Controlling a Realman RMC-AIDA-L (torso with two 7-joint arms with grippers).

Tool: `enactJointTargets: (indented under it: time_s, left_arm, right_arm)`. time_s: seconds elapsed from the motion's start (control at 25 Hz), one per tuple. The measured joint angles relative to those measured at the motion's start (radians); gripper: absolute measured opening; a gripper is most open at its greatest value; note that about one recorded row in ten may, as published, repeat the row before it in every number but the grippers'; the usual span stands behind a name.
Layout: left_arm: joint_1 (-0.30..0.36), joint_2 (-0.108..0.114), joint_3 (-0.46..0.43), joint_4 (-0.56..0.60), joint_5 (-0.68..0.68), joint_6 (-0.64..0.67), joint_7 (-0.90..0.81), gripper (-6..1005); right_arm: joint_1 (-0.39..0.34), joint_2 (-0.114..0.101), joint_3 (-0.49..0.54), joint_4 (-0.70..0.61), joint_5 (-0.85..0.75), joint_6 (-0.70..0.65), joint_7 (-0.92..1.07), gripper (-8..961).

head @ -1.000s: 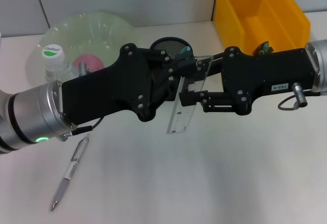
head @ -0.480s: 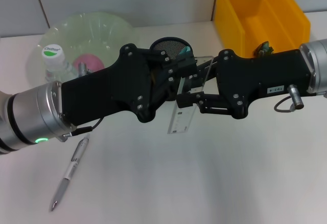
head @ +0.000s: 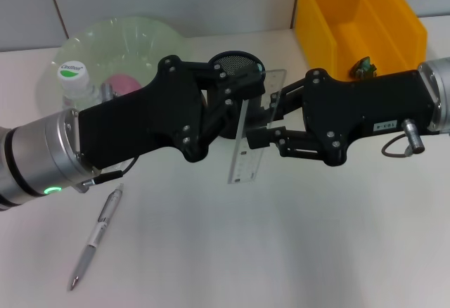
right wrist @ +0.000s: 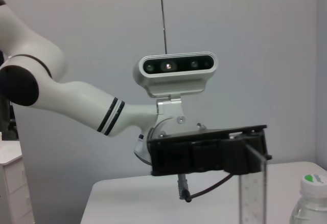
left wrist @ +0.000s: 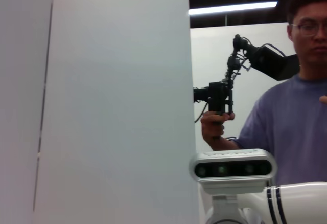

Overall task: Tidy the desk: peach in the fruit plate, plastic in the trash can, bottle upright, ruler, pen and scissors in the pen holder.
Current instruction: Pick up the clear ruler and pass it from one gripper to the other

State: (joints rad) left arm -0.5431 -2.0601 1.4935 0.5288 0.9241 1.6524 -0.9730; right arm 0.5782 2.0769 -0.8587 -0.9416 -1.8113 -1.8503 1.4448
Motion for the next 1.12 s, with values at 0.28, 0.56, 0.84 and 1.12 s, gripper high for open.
enactJointTargets:
  time_s: [0.28,0.56,0.84,1.12]
  left_arm:
    - [-0.003,0.001,-0.010,-0.019,-0.001,0.007,-0.001,12]
    - [-0.007,0.000,-0.010,-0.020,0.001,0.015,-0.001,11]
    - [-0.008,0.000,-0.010,-0.020,0.003,0.025,-0.002,12]
    - [0.002,-0.005,-0.012,-0.021,-0.001,0.046,-0.004,13]
  right_arm:
    - [-0.008,0.000,0.005,0.007,0.006,-0.008,-0.016,220]
    - [-0.008,0.000,0.004,0.008,0.006,0.001,-0.017,207]
    - [-0.011,0.002,-0.002,0.010,0.012,-0.003,-0.078,163]
    - [-0.019,0.003,-0.017,0.034,0.020,-0.001,-0.164,119]
